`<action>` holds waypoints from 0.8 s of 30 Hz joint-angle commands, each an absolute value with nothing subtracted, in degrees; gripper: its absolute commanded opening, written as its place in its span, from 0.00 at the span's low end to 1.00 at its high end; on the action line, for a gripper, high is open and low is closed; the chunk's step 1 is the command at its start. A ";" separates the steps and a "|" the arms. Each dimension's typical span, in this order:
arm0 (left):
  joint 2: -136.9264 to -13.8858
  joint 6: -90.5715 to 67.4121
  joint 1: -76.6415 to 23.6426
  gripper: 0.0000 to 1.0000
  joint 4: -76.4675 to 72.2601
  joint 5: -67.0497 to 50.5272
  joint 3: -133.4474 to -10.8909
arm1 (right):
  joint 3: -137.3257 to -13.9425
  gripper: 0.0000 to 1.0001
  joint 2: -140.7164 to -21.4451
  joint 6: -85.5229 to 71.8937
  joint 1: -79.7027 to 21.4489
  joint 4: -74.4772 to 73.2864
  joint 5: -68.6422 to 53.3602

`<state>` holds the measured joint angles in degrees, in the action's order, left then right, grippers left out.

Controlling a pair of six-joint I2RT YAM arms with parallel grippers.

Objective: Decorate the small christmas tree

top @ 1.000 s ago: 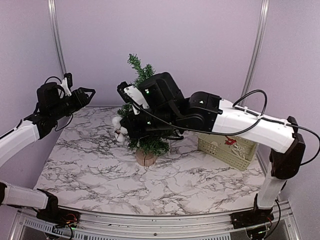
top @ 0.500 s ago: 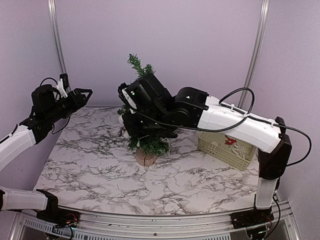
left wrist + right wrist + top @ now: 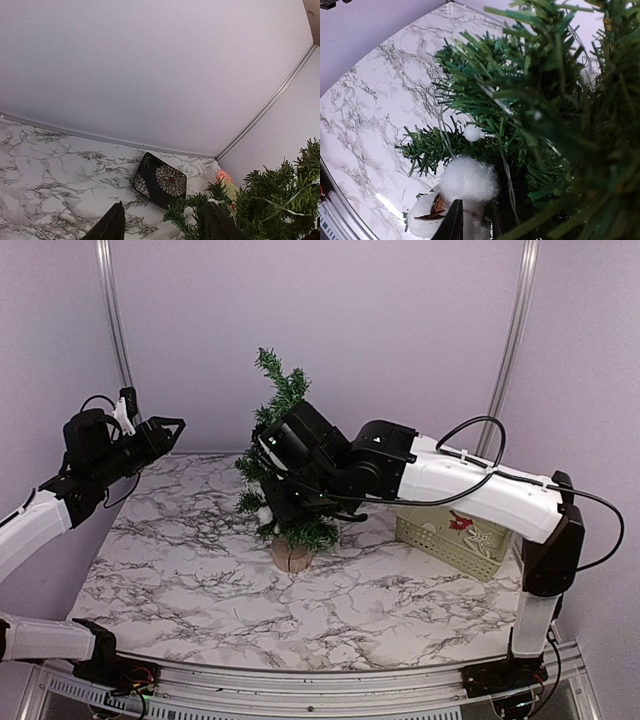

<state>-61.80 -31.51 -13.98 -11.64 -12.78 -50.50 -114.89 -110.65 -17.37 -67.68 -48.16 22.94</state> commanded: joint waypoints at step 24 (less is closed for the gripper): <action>-59.17 -32.92 -14.94 0.58 -10.44 -13.55 -45.12 | -106.10 0.54 -97.81 -13.50 -69.08 -31.03 9.13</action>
<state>-61.52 -31.27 -14.63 -11.60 -12.62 -48.29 -111.39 -105.12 -11.94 -69.87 -39.66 15.27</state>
